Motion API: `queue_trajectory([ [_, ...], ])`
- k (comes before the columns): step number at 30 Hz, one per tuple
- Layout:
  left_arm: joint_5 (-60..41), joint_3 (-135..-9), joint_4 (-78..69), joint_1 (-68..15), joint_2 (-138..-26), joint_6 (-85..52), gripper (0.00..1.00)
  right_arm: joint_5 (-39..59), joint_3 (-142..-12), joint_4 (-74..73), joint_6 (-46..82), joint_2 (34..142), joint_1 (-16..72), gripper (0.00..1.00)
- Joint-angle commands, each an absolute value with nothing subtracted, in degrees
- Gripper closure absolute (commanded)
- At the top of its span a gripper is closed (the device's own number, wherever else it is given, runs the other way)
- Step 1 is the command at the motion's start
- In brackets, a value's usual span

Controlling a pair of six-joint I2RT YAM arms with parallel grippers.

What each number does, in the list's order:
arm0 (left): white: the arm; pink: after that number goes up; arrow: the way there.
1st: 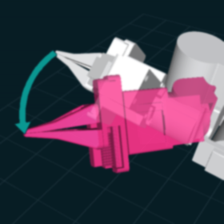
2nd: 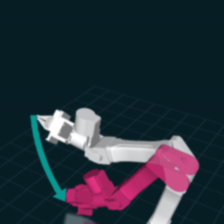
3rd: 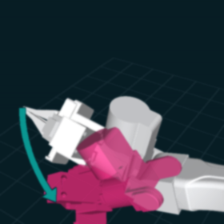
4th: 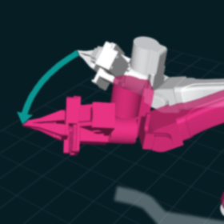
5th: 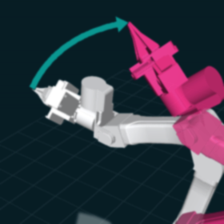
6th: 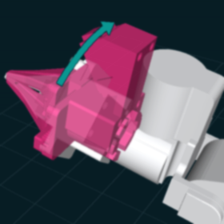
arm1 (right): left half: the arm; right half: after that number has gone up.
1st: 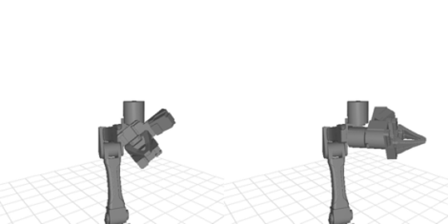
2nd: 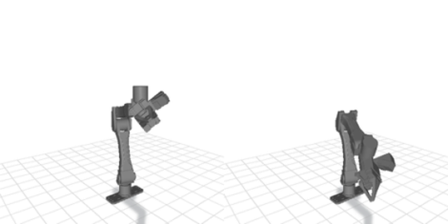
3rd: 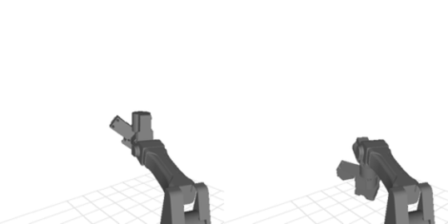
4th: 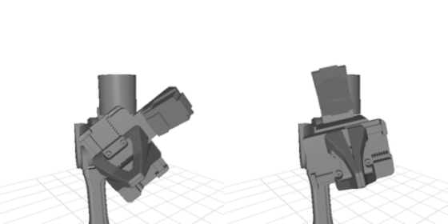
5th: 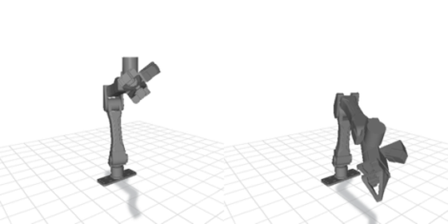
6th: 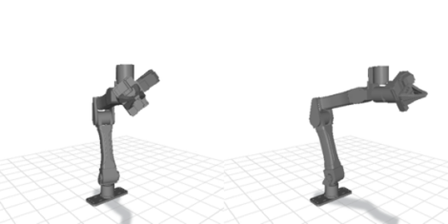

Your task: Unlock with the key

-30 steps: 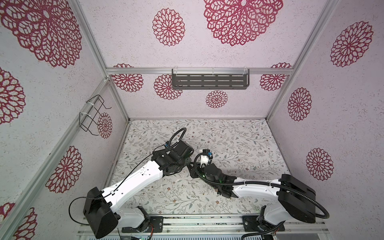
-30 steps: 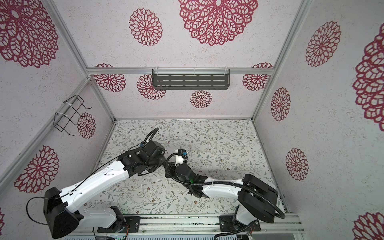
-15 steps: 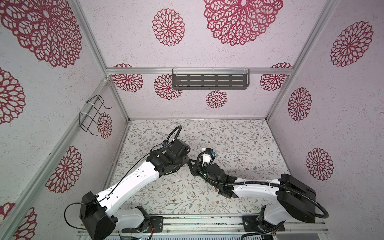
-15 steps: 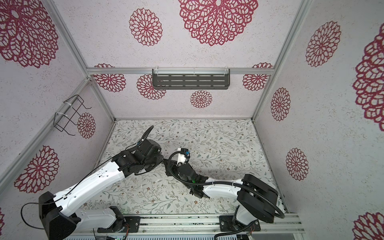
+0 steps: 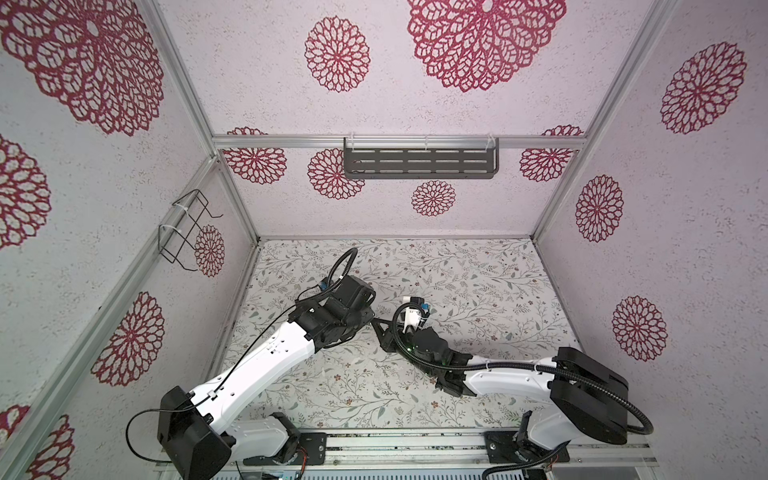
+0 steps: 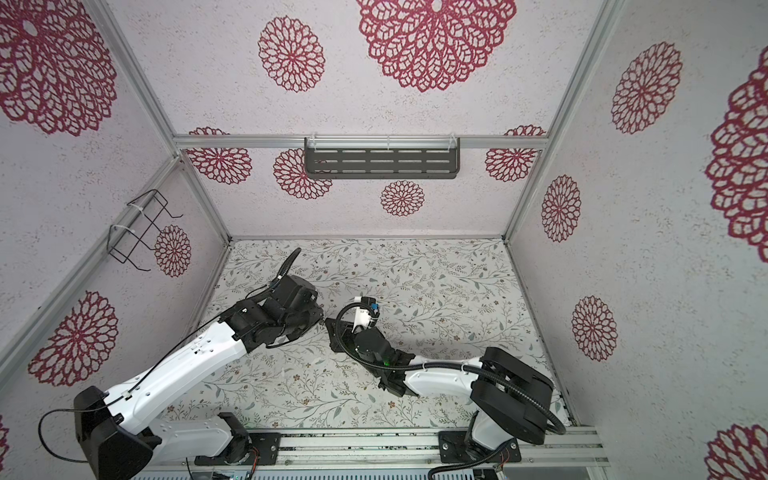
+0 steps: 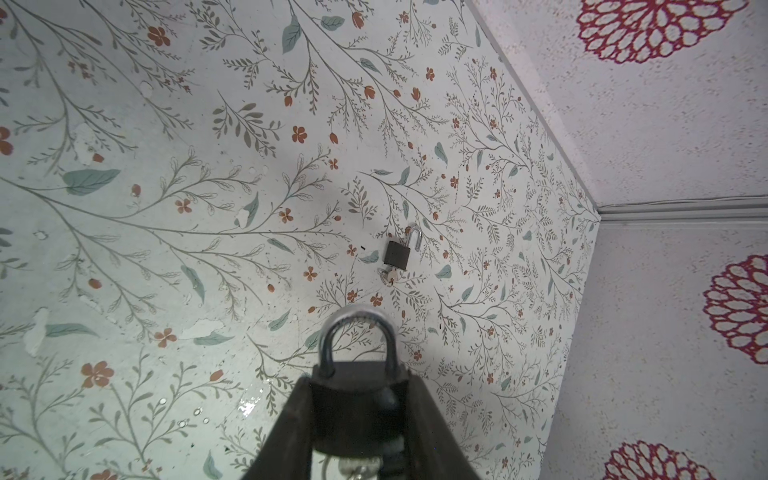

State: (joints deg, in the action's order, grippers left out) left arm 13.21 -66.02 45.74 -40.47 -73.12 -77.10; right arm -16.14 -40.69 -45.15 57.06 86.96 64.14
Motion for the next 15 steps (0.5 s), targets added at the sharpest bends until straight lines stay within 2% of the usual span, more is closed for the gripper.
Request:
queue_trajectory([
  [1, 12.7, -66.1, 43.3, -40.2, -71.9, -76.8, 1.0, -15.1, -42.5, -46.7, 57.1, 87.7, 64.4, 0.83],
  [15, 12.1, -66.3, 42.7, -39.7, -72.2, -76.5, 1.0, -14.5, -42.2, -47.5, 56.4, 87.1, 65.4, 0.85],
])
